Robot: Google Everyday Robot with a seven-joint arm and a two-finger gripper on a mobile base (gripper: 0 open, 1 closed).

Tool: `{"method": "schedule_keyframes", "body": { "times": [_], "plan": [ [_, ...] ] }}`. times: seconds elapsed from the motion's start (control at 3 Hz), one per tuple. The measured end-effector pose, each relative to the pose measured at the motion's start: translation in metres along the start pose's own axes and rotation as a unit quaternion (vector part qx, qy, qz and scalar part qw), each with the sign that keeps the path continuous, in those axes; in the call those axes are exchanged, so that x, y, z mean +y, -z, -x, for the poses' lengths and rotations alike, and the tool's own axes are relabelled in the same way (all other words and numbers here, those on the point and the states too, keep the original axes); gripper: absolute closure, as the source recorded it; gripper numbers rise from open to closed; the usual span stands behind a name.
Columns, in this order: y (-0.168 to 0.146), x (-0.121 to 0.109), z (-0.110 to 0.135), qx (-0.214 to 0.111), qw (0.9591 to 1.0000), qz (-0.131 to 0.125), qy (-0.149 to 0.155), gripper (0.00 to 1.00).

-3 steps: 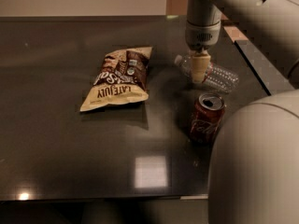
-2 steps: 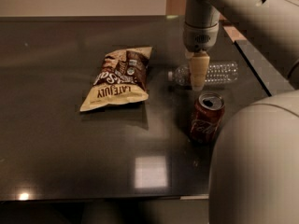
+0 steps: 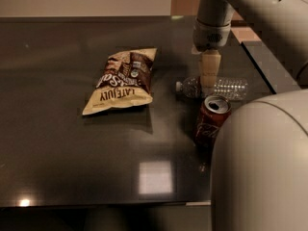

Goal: Knock water bottle over

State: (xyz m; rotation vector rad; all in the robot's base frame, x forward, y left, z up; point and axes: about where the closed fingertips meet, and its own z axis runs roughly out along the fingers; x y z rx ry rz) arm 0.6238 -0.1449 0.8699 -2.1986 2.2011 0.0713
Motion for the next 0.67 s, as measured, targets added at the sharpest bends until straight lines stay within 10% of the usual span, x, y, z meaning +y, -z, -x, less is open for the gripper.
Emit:
{"method": "schedule_keyframes", "body": {
  "times": [0.67],
  "plan": [
    [0.007,-0.023,-0.01,-0.036,0.9989,-0.03,-0.009,0.0]
  ]
}}
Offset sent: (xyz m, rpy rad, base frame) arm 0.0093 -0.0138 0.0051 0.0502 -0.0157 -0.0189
